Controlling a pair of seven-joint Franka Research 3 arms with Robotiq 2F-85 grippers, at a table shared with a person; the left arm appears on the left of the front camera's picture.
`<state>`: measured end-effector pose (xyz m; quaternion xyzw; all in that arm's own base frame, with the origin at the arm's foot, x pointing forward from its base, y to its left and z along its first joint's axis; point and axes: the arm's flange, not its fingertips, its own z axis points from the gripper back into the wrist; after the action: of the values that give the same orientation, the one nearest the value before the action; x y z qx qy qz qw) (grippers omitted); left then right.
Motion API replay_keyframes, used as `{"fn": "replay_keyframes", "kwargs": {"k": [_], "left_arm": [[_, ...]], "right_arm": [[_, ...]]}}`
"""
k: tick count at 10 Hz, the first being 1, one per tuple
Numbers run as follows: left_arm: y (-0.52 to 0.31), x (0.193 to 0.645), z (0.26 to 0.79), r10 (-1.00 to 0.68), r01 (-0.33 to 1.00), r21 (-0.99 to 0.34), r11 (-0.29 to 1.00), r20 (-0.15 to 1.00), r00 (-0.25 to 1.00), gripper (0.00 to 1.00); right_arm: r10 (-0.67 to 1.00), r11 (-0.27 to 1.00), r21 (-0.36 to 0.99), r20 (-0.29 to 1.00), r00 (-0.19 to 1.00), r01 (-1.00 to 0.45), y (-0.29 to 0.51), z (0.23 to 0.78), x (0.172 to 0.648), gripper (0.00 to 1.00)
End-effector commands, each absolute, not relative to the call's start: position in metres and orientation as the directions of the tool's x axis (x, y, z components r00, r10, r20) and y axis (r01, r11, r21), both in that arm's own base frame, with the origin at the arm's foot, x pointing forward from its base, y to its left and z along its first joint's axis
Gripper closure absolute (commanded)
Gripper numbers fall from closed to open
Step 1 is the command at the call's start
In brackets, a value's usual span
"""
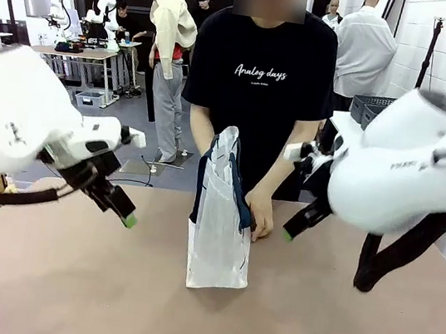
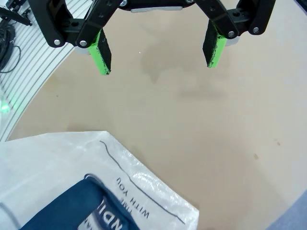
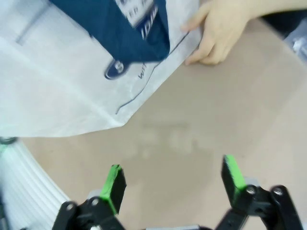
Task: Transfer purchased items from the store into the shopping bag.
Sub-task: Open the Reusable shopping bag in the center of the table.
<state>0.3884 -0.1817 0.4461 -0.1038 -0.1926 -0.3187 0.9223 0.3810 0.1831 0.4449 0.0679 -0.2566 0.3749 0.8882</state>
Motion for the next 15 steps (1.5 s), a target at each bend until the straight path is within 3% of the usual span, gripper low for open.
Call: {"fn": "replay_keyframes", "kwargs": {"k": [1, 6, 12, 13, 15], "left_arm": [[-0.170, 0.396, 0.474, -0.537, 0.633, -0.106, 0.767, 0.434, 0.723, 0.00], [-0.182, 0.429, 0.551, -0.537, 0.637, -0.053, 0.769, 0.486, 0.689, 0.00], [-0.187, 0.425, 0.555, -0.530, 0.635, -0.056, 0.771, 0.497, 0.687, 0.00], [-0.205, 0.437, 0.557, -0.497, 0.594, -0.092, 0.799, 0.456, 0.738, 0.00], [-0.236, 0.458, 0.565, -0.493, 0.574, -0.100, 0.813, 0.407, 0.769, 0.00]], "right_arm": [[0.669, 0.683, -0.088, 0.473, 0.573, -0.725, 0.166, 0.485, 0.388, 0.00], [0.675, 0.667, -0.087, 0.490, 0.552, -0.740, 0.155, 0.560, 0.428, 0.00], [0.661, 0.689, -0.105, 0.497, 0.562, -0.717, 0.156, 0.569, 0.428, 0.00], [0.630, 0.681, -0.021, 0.528, 0.570, -0.732, 0.175, 0.578, 0.434, 0.00], [0.640, 0.666, 0.005, 0.511, 0.575, -0.746, 0.199, 0.593, 0.458, 0.00]]}}
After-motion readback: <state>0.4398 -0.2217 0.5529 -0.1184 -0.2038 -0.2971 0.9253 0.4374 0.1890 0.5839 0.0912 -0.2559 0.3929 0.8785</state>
